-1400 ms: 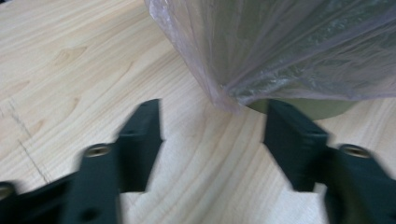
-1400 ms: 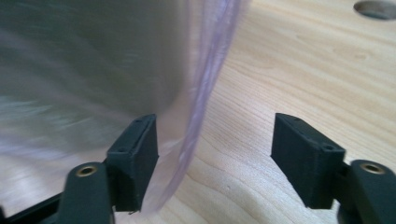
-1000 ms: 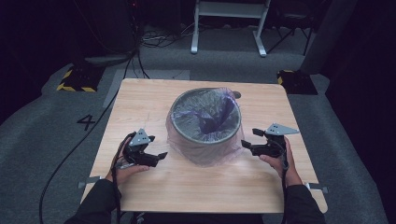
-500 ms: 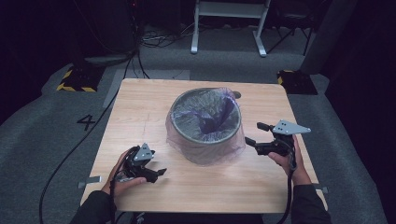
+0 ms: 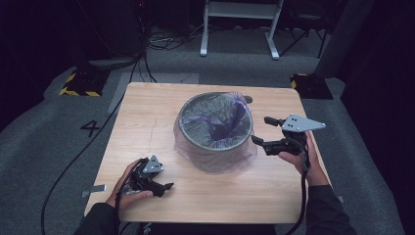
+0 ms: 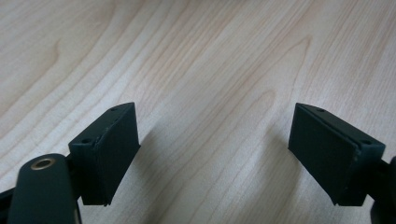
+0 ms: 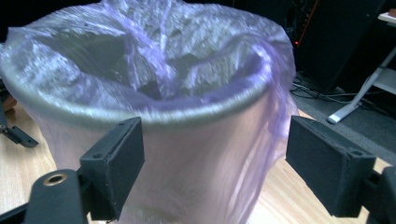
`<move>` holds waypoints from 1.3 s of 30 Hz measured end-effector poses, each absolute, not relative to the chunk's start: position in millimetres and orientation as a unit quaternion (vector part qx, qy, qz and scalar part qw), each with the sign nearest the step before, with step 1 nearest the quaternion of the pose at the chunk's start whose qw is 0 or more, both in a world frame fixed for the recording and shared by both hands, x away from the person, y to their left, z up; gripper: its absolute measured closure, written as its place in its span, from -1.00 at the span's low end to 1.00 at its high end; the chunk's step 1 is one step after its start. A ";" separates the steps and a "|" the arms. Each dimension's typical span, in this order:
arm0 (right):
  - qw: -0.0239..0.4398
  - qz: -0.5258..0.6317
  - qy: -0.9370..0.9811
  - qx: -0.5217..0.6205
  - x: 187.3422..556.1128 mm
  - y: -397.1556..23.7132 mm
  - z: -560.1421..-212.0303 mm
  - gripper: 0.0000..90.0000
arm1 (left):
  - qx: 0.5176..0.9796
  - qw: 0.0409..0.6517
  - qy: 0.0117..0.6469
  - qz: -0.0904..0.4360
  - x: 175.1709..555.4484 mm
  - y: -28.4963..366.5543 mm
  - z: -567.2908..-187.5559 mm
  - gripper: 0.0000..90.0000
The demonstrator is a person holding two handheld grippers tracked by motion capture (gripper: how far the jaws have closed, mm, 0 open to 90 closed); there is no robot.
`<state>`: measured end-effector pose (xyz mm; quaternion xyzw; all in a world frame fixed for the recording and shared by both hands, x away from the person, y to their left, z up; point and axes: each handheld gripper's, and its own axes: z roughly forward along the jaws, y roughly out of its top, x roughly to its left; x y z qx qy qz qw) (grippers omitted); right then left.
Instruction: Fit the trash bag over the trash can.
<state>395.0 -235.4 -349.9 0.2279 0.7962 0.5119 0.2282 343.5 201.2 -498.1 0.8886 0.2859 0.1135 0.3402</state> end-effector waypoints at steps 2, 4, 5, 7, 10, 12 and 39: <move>0.226 0.511 0.799 0.220 395.4 -230.7 -344.5 -0.55 | 0.887 0.344 0.287 0.109 343.5 201.6 -499.1 -0.65; 0.219 0.514 0.802 0.213 395.5 -227.1 -339.7 -0.53 | 0.887 0.346 0.287 0.108 343.7 202.1 -499.4 -0.66; 0.220 0.515 0.801 0.210 395.8 -224.8 -336.3 -0.53 | 0.886 0.348 0.287 0.108 343.9 202.4 -499.8 -0.66; 0.222 0.516 0.801 0.209 396.7 -221.7 -331.2 -0.53 | 0.884 0.355 0.285 0.109 343.9 203.7 -501.7 -0.68; 0.218 0.518 0.800 0.208 401.0 -214.3 -322.4 -0.55 | 0.879 0.368 0.282 0.111 344.0 204.8 -504.5 -0.72; 0.217 0.518 0.802 0.204 404.0 -207.9 -318.4 -0.55 | 0.879 0.368 0.282 0.110 344.1 204.8 -504.5 -0.72; 0.204 0.491 0.830 0.170 435.8 -141.7 -313.5 -0.48 | 0.881 0.368 0.276 0.109 345.2 203.3 -504.4 -0.72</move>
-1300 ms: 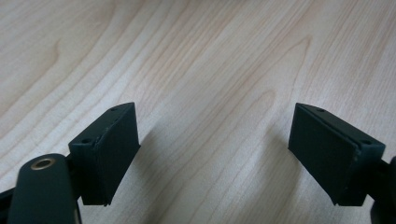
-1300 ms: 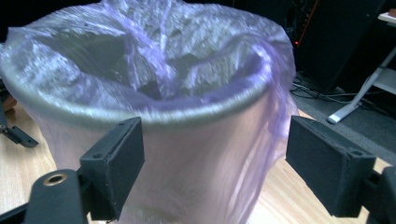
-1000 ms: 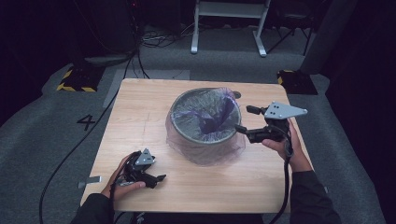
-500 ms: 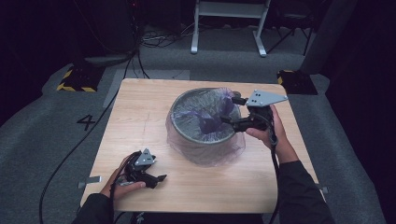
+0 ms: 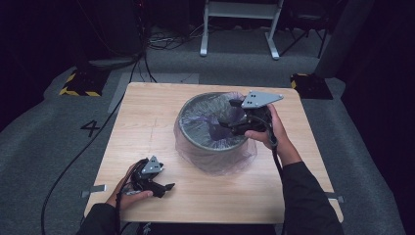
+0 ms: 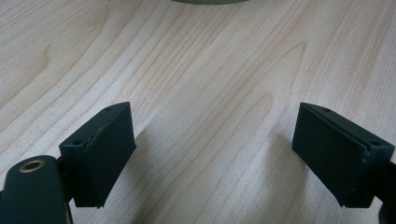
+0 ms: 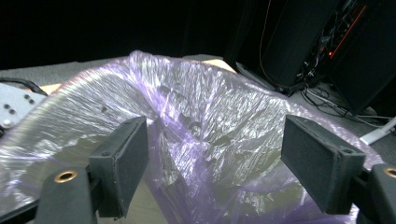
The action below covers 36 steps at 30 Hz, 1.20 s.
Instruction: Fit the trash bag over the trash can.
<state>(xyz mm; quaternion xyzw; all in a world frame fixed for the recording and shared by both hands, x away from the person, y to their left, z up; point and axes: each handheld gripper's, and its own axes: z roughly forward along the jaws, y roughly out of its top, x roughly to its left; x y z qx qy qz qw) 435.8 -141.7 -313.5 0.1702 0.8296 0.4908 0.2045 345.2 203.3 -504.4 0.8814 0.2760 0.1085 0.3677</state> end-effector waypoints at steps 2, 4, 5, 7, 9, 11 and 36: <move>0.205 0.479 0.835 0.177 439.0 -139.6 -316.3 -0.48 | 0.881 0.368 0.276 0.108 345.2 203.3 -504.4 -0.72; 0.200 0.473 0.839 0.183 442.4 -138.3 -319.1 -0.48 | 0.881 0.368 0.276 0.108 345.2 203.3 -504.4 -0.72; 0.196 0.468 0.841 0.185 444.7 -137.4 -321.0 -0.48 | 0.881 0.368 0.276 0.108 345.2 203.3 -504.4 -0.72; 0.192 0.458 0.847 0.189 447.8 -135.6 -323.8 -0.47 | 0.881 0.368 0.276 0.108 345.2 203.3 -504.4 -0.72; 0.191 0.443 0.855 0.190 449.9 -133.7 -325.7 -0.47 | 0.881 0.368 0.276 0.108 345.3 203.3 -504.4 -0.72; 0.189 0.432 0.861 0.189 452.5 -132.1 -327.9 -0.47 | 0.882 0.368 0.275 0.107 345.6 203.1 -504.5 -0.72; 0.158 0.294 0.926 0.177 463.0 -110.5 -333.5 -0.49 | 0.883 0.368 0.270 0.106 347.3 202.5 -504.4 -0.72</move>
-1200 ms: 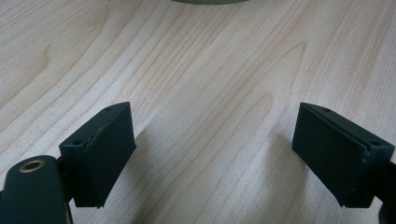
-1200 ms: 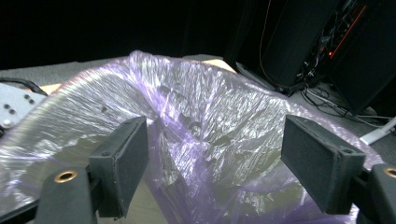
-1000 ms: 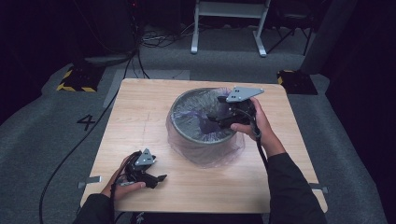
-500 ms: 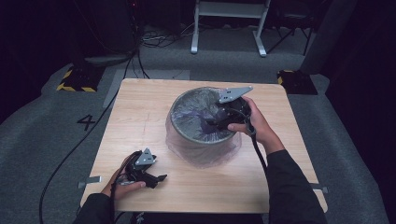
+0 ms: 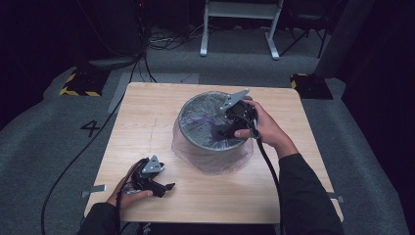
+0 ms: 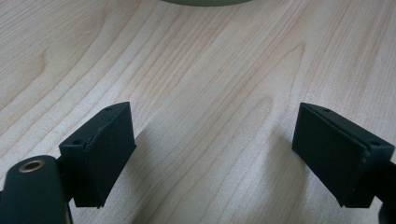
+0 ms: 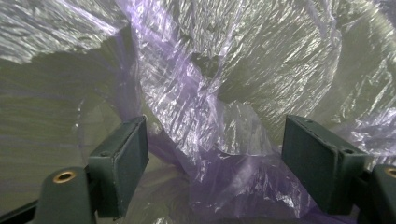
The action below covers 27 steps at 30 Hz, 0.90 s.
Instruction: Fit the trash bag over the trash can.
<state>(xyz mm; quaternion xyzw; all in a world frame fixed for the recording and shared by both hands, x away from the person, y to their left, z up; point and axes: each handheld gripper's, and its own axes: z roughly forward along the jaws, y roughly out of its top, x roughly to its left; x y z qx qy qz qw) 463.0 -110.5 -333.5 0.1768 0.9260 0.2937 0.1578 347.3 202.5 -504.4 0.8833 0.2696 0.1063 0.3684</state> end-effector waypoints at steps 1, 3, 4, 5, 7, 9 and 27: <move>0.158 0.290 0.927 0.176 462.9 -110.1 -333.5 -0.49 | 0.883 0.369 0.270 0.106 347.3 202.5 -504.5 -0.72; 0.159 0.283 0.929 0.178 463.6 -109.0 -333.7 -0.49 | 0.884 0.369 0.269 0.106 347.5 202.6 -504.4 -0.72; 0.159 0.280 0.930 0.179 463.6 -108.4 -333.8 -0.51 | 0.884 0.368 0.269 0.106 347.5 202.6 -504.4 -0.72; 0.163 0.275 0.930 0.179 463.5 -107.8 -333.7 -0.52 | 0.884 0.368 0.269 0.106 347.6 202.6 -504.4 -0.72; 0.167 0.273 0.930 0.182 463.1 -107.3 -333.7 -0.52 | 0.884 0.368 0.269 0.106 347.6 202.6 -504.4 -0.72; 0.168 0.278 0.928 0.185 462.8 -107.7 -333.5 -0.53 | 0.883 0.369 0.269 0.106 347.5 202.5 -504.5 -0.72; 0.181 0.439 0.852 0.221 447.3 -140.9 -315.2 -0.55 | 0.884 0.368 0.269 0.106 347.5 202.6 -504.4 -0.72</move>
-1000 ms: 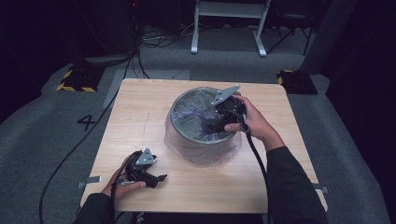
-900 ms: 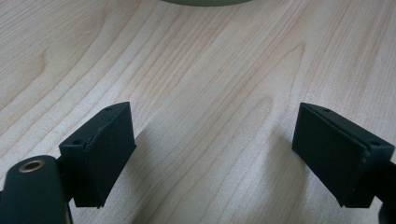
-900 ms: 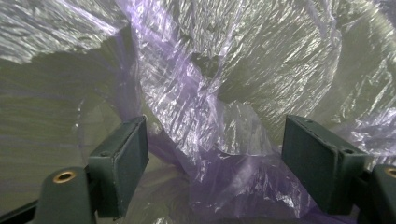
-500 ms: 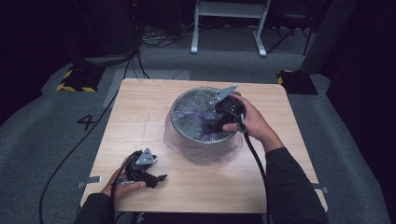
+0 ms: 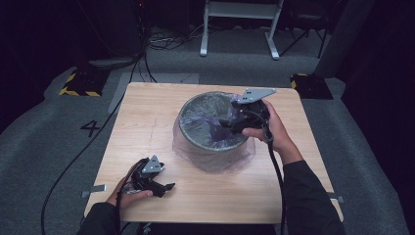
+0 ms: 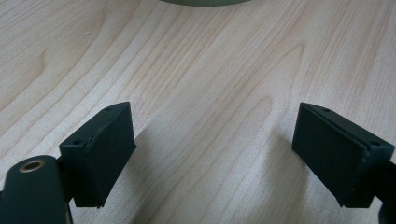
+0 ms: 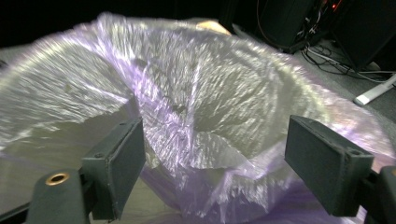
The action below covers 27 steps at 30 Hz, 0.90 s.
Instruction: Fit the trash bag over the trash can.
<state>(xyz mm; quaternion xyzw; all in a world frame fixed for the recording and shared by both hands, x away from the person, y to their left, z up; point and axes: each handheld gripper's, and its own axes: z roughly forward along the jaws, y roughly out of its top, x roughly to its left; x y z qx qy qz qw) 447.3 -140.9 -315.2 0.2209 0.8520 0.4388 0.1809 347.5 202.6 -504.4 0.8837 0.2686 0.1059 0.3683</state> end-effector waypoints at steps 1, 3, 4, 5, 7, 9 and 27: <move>0.183 0.439 0.851 0.221 445.8 -143.6 -313.6 -0.55 | 0.884 0.368 0.269 0.106 347.5 202.6 -504.4 -0.72; 0.192 0.439 0.849 0.222 442.4 -149.5 -310.6 -0.56 | 0.884 0.368 0.269 0.106 347.6 202.6 -504.4 -0.72; 0.193 0.438 0.848 0.226 440.7 -152.5 -309.5 -0.56 | 0.884 0.368 0.269 0.106 347.5 202.6 -504.4 -0.72; 0.198 0.436 0.848 0.228 439.3 -155.7 -308.5 -0.56 | 0.884 0.369 0.269 0.106 347.5 202.6 -504.4 -0.72; 0.203 0.438 0.845 0.230 436.0 -162.2 -307.0 -0.57 | 0.884 0.369 0.269 0.106 347.5 202.5 -504.4 -0.72; 0.202 0.442 0.843 0.231 433.1 -168.9 -306.0 -0.57 | 0.884 0.369 0.269 0.106 347.5 202.6 -504.4 -0.72; 0.223 0.431 0.848 0.216 401.4 -205.3 -305.2 -0.61 | 0.883 0.369 0.269 0.107 347.9 202.4 -504.5 -0.72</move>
